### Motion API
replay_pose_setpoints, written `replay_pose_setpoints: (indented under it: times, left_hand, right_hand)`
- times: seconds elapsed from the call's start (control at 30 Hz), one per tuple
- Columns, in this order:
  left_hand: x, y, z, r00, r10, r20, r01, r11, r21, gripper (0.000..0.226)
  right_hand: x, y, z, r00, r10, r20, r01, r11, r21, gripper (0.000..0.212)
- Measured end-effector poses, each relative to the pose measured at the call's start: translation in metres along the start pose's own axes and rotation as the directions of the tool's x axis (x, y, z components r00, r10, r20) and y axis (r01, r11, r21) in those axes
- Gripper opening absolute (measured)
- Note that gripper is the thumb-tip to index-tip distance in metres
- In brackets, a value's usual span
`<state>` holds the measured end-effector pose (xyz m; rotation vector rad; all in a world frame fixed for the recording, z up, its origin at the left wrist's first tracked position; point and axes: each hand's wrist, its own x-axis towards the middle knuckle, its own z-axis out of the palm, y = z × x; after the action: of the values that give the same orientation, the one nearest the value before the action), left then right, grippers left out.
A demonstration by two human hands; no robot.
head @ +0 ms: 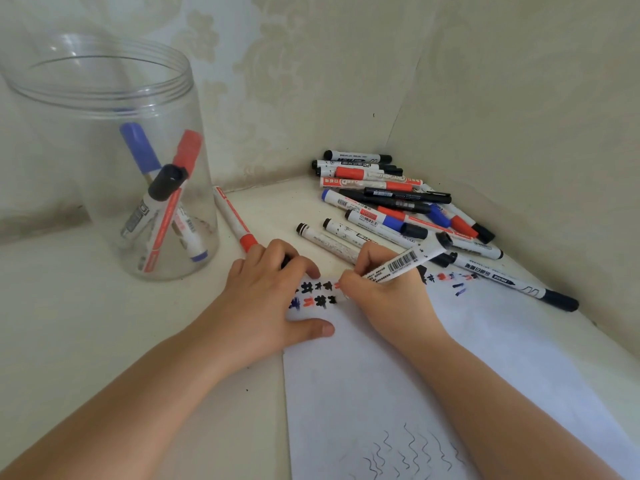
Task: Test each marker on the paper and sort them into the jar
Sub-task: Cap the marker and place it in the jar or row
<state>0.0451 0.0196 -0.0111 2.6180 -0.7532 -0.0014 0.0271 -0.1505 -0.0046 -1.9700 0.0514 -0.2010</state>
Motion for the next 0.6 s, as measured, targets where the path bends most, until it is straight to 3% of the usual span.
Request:
replay_pose_setpoints:
  times: [0.23, 0.4, 0.47, 0.6]
  left_hand:
    - [-0.001, 0.001, -0.001, 0.999, 0.019, -0.032, -0.019, 1.0, -0.004, 0.073]
    - [-0.005, 0.009, -0.008, 0.989, 0.085, -0.123, -0.095, 0.992, -0.083, 0.055]
    - [-0.006, 0.011, -0.011, 0.982, 0.043, -0.185, -0.086, 0.969, -0.231, 0.041]
    - [-0.006, 0.01, -0.015, 0.977, -0.033, -0.21, -0.054, 0.917, -0.395, 0.04]
  right_hand:
    - [0.0, -0.001, -0.002, 0.999, 0.027, 0.018, -0.028, 0.999, 0.023, 0.025]
    - [0.0, -0.005, -0.016, 0.996, 0.083, -0.044, -0.062, 0.928, 0.368, 0.023]
    - [-0.002, -0.01, -0.02, 0.998, 0.068, 0.014, -0.067, 0.893, 0.444, 0.022]
    - [-0.01, -0.019, -0.022, 0.977, -0.062, 0.206, -0.061, 0.839, 0.541, 0.008]
